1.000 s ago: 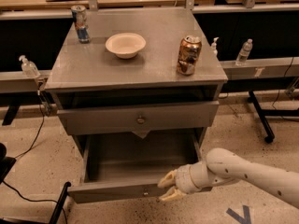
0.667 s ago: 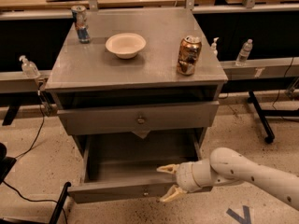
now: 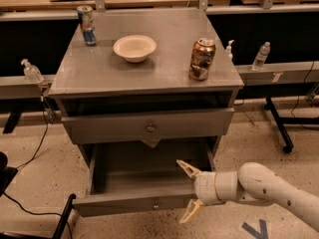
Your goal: Open middle drawer
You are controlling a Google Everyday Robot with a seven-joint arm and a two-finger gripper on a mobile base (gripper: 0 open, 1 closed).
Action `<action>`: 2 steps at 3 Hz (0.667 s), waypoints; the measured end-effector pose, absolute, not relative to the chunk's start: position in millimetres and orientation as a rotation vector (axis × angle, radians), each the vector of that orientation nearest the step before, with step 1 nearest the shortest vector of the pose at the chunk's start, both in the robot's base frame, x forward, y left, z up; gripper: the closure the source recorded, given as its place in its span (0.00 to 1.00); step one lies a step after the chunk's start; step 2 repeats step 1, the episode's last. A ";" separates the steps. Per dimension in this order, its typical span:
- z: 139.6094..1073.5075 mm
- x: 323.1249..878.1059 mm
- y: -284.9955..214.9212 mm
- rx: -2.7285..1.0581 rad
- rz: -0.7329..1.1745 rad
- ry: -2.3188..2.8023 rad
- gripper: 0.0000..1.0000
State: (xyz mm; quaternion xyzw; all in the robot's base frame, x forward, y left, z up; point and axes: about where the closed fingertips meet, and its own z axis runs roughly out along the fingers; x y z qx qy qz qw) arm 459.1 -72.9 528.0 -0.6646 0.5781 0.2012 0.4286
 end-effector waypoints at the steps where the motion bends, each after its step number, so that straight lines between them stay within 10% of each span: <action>1: 527.0 459.2 -71.3 -1.663 0.506 1.443 0.00; 2: 527.0 459.2 -71.3 -1.663 0.506 1.443 0.00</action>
Offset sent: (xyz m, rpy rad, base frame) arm 0.0000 0.0000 0.0000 0.0000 0.0000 0.0000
